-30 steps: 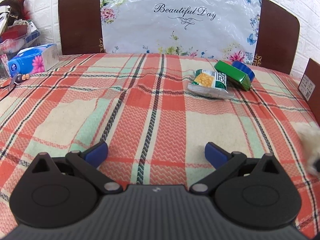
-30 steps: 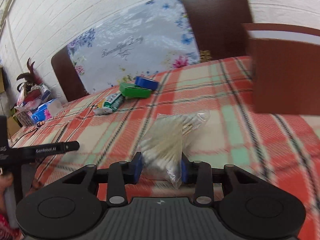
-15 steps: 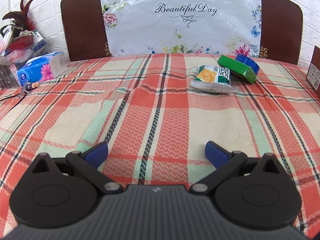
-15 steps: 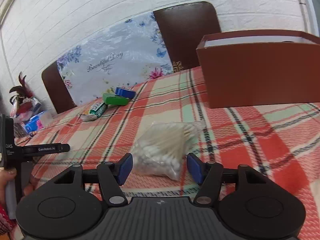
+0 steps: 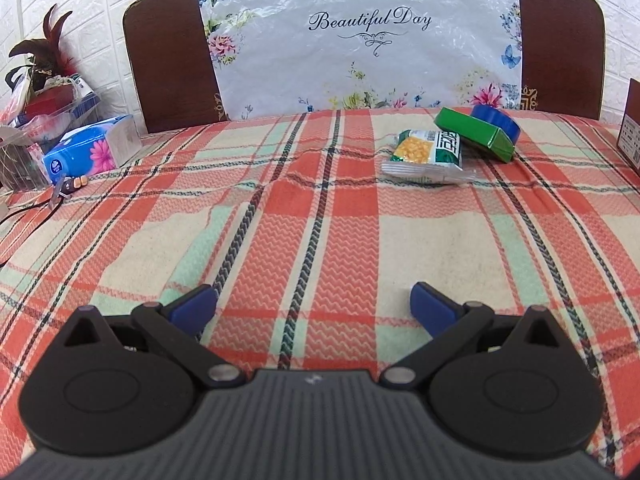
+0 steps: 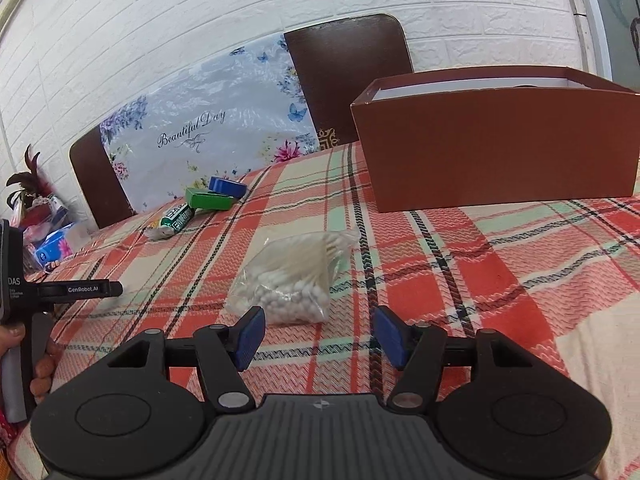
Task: Organize objects
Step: 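Lower the swab bag onto the table and open the right gripper, then grasp the swab bag with the left gripper and lift it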
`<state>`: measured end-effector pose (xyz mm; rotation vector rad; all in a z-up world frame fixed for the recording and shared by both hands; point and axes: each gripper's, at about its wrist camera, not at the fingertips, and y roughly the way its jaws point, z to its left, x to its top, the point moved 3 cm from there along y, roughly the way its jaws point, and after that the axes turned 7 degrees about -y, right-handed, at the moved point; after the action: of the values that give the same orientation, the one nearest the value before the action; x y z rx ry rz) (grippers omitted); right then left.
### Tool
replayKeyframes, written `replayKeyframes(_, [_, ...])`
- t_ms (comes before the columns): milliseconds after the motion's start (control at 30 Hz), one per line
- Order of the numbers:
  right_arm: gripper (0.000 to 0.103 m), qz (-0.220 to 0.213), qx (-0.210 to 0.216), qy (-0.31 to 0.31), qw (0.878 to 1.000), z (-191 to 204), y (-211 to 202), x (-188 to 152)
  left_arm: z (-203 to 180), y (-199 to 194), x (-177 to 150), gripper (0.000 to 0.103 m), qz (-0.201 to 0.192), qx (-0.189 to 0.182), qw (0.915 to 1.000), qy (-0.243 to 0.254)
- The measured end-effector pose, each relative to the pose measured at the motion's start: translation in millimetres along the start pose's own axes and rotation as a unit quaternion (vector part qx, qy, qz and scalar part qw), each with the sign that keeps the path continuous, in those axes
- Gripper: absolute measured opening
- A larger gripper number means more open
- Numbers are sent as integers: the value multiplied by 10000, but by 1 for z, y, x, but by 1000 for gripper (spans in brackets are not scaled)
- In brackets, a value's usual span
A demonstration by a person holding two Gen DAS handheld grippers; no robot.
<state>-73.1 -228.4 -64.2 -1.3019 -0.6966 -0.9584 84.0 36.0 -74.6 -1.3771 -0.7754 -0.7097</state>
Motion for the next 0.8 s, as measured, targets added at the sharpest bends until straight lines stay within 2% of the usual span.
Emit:
replayKeyframes(67, [58,15,-23,-61,10000,-1,-3,-2,-3,-3,1,103,133,143,9997,-129])
replayKeyframes(100, [58,26,-53,-135,9999,0,-5,-3,-6,-6,0,103,240,56,9993,-296])
replayKeyframes(167, [58,80,-145,-401,9991,3,-8,-5,-20,-15,-6,103,430,-553,9962,-513])
replayKeyframes(233, [59,162,-231,-743,9968,7,-8,-6,-47,-27,-14,103,371,-798,9960,-124])
replayKeyframes(333, [64,243,-305,-1082,9934,13,-8,-8,-82,-43,-23,103,463,-1335,9898,156])
replayKeyframes(400, [66,272,-317,-1195,9920,16,-8,-8,-100,-49,-28,103,475,-1506,9867,382])
replayKeyframes(467, [67,322,-308,-1232,9914,17,-7,-7,-108,-52,-27,103,575,-1656,9838,370])
replayKeyframes(567, [71,433,-267,-1316,9900,17,-3,-2,-110,-56,-17,103,954,-2194,9709,-7])
replayKeyframes(667, [74,538,-179,-1311,9897,18,4,4,-122,-58,-7,103,1392,-2799,9489,-433])
replayKeyframes(800, [74,579,-86,-1218,9908,15,18,14,-155,-57,-9,103,1755,-3018,9366,-319])
